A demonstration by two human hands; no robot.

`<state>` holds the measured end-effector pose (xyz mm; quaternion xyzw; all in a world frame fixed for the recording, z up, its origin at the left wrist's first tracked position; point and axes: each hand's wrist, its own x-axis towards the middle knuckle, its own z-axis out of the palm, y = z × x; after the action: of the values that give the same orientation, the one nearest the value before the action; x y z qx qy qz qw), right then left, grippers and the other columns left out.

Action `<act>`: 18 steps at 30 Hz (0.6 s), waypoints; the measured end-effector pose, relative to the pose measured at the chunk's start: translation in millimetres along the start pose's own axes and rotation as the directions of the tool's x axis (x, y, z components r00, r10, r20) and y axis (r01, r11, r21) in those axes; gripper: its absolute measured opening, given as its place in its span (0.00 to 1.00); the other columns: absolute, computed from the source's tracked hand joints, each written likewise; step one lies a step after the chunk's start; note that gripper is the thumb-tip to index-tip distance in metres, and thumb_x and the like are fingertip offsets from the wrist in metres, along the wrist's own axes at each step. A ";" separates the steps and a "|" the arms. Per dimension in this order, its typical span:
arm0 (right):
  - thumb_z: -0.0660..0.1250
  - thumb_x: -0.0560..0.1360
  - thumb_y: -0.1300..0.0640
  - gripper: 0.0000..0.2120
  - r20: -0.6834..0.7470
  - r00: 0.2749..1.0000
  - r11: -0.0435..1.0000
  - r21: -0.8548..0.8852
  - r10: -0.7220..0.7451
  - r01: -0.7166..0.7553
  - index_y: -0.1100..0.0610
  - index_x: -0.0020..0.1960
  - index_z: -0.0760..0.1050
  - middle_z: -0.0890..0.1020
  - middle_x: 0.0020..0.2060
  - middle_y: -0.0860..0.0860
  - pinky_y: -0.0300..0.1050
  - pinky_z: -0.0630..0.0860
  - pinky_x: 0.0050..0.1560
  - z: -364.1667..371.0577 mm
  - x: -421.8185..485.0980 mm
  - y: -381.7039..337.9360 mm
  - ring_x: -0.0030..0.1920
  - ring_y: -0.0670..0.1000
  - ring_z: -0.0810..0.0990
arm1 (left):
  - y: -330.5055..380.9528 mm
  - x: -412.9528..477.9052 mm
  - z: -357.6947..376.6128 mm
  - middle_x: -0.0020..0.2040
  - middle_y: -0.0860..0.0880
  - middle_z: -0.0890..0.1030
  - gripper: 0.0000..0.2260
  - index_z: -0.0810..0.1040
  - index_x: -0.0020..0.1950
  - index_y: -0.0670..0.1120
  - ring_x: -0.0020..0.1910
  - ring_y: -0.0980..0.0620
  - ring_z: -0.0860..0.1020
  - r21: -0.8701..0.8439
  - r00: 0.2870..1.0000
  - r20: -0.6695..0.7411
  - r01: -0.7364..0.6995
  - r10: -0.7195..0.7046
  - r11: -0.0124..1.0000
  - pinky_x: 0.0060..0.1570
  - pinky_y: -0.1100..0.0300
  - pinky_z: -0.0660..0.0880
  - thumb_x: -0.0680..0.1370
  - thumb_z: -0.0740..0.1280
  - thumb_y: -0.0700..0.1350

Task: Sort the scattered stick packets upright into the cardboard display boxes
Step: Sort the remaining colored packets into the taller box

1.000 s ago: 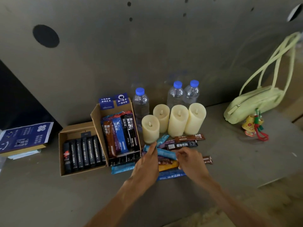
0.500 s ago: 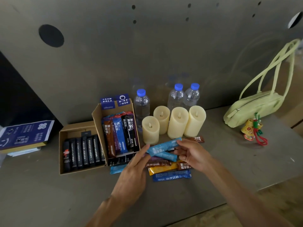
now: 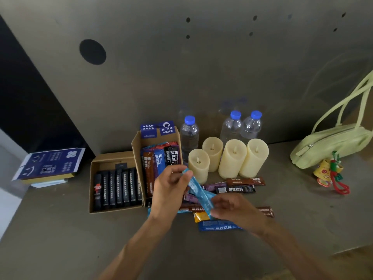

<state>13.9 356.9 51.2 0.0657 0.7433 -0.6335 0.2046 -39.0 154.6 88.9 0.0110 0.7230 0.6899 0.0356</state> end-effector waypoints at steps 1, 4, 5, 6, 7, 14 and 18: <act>0.75 0.74 0.61 0.09 -0.024 1.000 1.000 0.008 -0.017 0.017 0.59 0.53 0.82 0.86 0.48 0.56 0.43 0.80 0.53 6.2 2.1 -1.2 0.48 0.49 0.84 | -2.7 -3.4 0.2 0.43 0.49 0.86 0.06 0.79 0.53 0.46 0.39 0.55 0.83 -0.010 1.000 0.011 0.016 -0.016 1.000 0.40 0.59 0.80 0.77 0.71 0.43; 0.76 0.73 0.59 0.05 -0.080 0.994 0.996 -0.041 -0.079 0.076 0.58 0.48 0.83 0.86 0.45 0.56 0.48 0.80 0.52 22.6 10.7 -6.8 0.45 0.48 0.84 | -14.0 -14.2 -3.0 0.42 0.49 0.86 0.01 0.80 0.48 0.44 0.41 0.53 0.85 0.055 0.998 0.055 0.036 -0.039 0.998 0.42 0.56 0.81 0.77 0.71 0.40; 0.76 0.73 0.57 0.05 -0.074 0.991 0.989 -0.110 -0.107 0.098 0.56 0.47 0.83 0.86 0.44 0.55 0.46 0.79 0.50 28.1 14.1 -8.6 0.44 0.47 0.83 | -17.1 -16.0 -6.3 0.40 0.49 0.86 0.01 0.81 0.46 0.43 0.40 0.52 0.85 0.081 0.997 0.051 0.046 -0.051 0.996 0.41 0.56 0.81 0.78 0.70 0.39; 0.75 0.73 0.56 0.04 -0.064 0.989 0.977 -0.178 -0.130 0.117 0.56 0.47 0.83 0.86 0.43 0.53 0.43 0.78 0.47 33.5 17.1 -10.1 0.43 0.45 0.82 | -19.3 -15.9 -10.7 0.38 0.50 0.85 0.03 0.80 0.44 0.43 0.38 0.54 0.85 0.122 0.998 0.029 0.051 -0.055 0.991 0.39 0.60 0.80 0.78 0.70 0.39; 0.75 0.74 0.55 0.04 -0.062 0.987 0.966 -0.225 -0.147 0.130 0.55 0.47 0.83 0.86 0.42 0.51 0.40 0.77 0.44 39.2 20.0 -12.4 0.42 0.42 0.82 | -20.1 -13.8 -15.9 0.36 0.52 0.85 0.05 0.80 0.41 0.44 0.36 0.56 0.84 0.182 0.999 -0.003 0.039 -0.039 0.983 0.36 0.64 0.78 0.78 0.71 0.40; 0.72 0.76 0.55 0.05 -0.212 0.943 0.917 -0.362 -0.255 0.166 0.56 0.44 0.81 0.83 0.36 0.49 0.33 0.71 0.36 83.5 48.2 -24.4 0.33 0.40 0.76 | -20.3 -2.2 -57.4 0.44 0.57 0.83 0.04 0.80 0.49 0.49 0.42 0.62 0.81 0.504 0.985 -0.013 -0.140 0.169 0.852 0.40 0.68 0.77 0.80 0.67 0.41; 0.70 0.77 0.55 0.07 -0.292 0.923 0.926 -0.351 -0.249 0.139 0.54 0.41 0.77 0.81 0.33 0.48 0.34 0.71 0.34 107.2 62.6 -29.1 0.32 0.42 0.77 | -36.8 -0.5 -85.0 0.60 0.52 0.81 0.24 0.81 0.59 0.47 0.40 0.54 0.84 0.876 0.926 0.272 -0.352 0.263 0.331 0.36 0.57 0.82 0.65 0.75 0.34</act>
<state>-29.6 237.5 41.4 0.0620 0.8635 -0.5001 0.0203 -43.0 68.1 56.1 0.1926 0.9627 0.1732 -0.0780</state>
